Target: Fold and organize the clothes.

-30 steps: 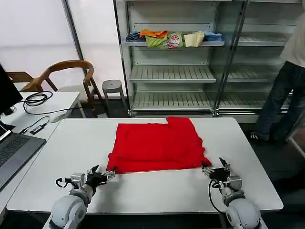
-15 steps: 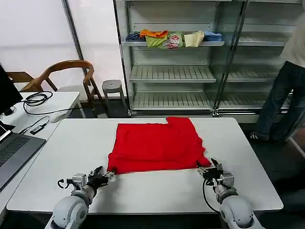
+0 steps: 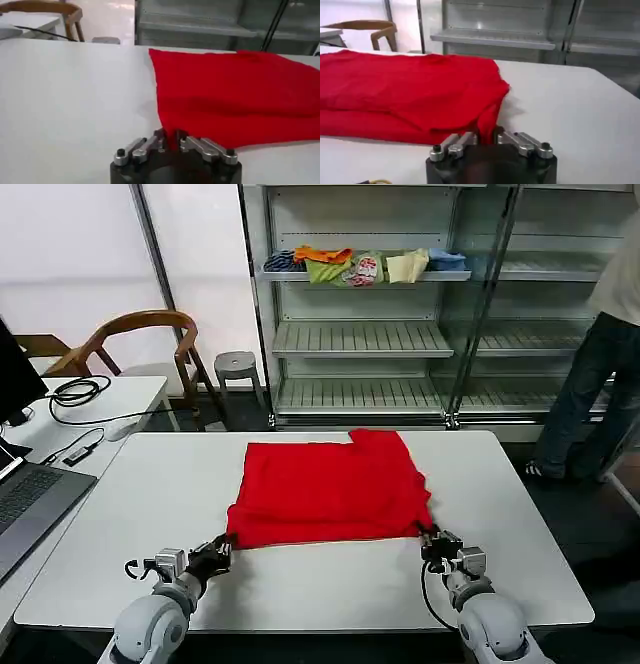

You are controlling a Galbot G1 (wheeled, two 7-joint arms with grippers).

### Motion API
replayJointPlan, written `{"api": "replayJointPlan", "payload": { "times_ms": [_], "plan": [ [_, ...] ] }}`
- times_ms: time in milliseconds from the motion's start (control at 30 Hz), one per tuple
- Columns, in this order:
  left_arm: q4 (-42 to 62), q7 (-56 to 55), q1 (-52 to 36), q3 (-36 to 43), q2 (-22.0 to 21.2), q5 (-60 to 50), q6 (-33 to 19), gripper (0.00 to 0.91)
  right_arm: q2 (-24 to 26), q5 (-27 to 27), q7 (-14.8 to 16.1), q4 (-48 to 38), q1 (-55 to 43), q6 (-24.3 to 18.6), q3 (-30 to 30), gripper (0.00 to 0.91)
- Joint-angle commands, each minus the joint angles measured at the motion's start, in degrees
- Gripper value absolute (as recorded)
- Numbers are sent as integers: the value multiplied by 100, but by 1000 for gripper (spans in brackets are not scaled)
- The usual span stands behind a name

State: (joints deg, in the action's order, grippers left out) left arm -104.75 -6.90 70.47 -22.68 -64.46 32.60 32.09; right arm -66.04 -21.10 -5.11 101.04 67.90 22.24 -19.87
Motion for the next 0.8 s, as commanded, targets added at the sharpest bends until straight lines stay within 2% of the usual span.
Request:
{"api": "replayJointPlan", "payload": {
  "times_ms": [33,200,567,800],
  "plan": [
    [-46,21,30,-6,-10,-27,-28,20,2,-16,0,3,-4,19,13,0],
    [-350,24,298,-34,21,-28,-19,20,61,-4,-5,313,228,17,-70,0],
    [-1318,66,1435,-394,73,-45,-45,20,205,23,3,1091,1437,-76,-482,0],
    [-1577,149,1906,-724,169,-27,-134,20,248,124,-5,1618,2158,-154,-614,0]
  ]
}}
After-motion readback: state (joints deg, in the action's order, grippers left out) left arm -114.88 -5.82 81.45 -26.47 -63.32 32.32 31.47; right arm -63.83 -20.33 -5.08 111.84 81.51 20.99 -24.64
